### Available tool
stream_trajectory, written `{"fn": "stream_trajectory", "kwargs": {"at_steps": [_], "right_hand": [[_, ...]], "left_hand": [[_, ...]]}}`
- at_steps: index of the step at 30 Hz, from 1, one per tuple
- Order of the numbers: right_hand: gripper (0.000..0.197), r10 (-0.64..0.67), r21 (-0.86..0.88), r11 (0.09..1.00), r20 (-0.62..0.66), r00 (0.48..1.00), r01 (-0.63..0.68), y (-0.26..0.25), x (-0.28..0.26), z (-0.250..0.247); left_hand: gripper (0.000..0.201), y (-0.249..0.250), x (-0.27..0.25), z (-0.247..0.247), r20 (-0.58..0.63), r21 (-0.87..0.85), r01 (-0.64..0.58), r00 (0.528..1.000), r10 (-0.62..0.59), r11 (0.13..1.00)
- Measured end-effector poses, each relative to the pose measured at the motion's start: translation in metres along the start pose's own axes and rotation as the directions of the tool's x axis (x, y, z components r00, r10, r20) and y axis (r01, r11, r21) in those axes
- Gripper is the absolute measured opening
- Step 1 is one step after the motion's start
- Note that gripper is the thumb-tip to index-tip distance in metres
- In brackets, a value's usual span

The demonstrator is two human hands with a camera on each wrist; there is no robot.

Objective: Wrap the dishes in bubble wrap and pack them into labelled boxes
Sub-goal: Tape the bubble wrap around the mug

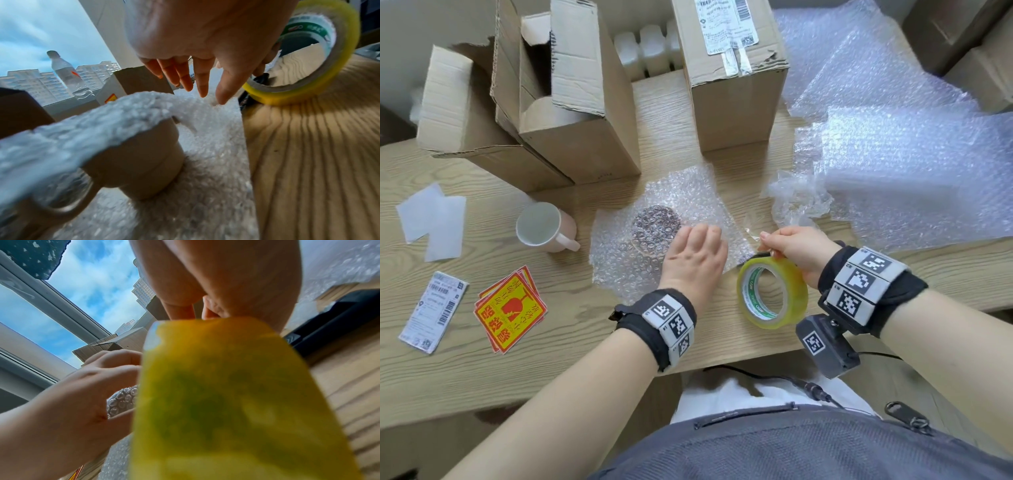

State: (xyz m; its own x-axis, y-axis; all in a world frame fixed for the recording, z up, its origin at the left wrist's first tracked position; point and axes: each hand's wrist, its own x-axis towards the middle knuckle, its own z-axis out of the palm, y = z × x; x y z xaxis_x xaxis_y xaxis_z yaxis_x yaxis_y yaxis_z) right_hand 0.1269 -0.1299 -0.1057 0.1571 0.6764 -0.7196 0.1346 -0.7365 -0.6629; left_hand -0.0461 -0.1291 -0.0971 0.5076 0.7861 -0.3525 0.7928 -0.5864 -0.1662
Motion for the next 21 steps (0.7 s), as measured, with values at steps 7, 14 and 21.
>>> {"fn": "stream_trajectory", "kwargs": {"at_steps": [7, 14, 21], "right_hand": [[0.026, 0.006, 0.063, 0.998, 0.069, 0.998, -0.01, 0.006, 0.004, -0.007], [0.022, 0.019, 0.05, 0.998, 0.148, 0.989, -0.026, 0.004, 0.004, -0.016], [0.023, 0.005, 0.003, 1.0, 0.197, 0.98, -0.005, 0.002, 0.005, -0.023]], "left_hand": [[0.041, 0.016, 0.009, 0.017, 0.006, -0.102, 0.005, 1.0, -0.004, 0.995], [0.025, 0.029, 0.028, 0.028, 0.0, -0.153, 0.158, 0.987, -0.16, 0.976], [0.013, 0.036, 0.033, 0.022, 0.005, -0.111, 0.25, 0.968, -0.251, 0.962]]}}
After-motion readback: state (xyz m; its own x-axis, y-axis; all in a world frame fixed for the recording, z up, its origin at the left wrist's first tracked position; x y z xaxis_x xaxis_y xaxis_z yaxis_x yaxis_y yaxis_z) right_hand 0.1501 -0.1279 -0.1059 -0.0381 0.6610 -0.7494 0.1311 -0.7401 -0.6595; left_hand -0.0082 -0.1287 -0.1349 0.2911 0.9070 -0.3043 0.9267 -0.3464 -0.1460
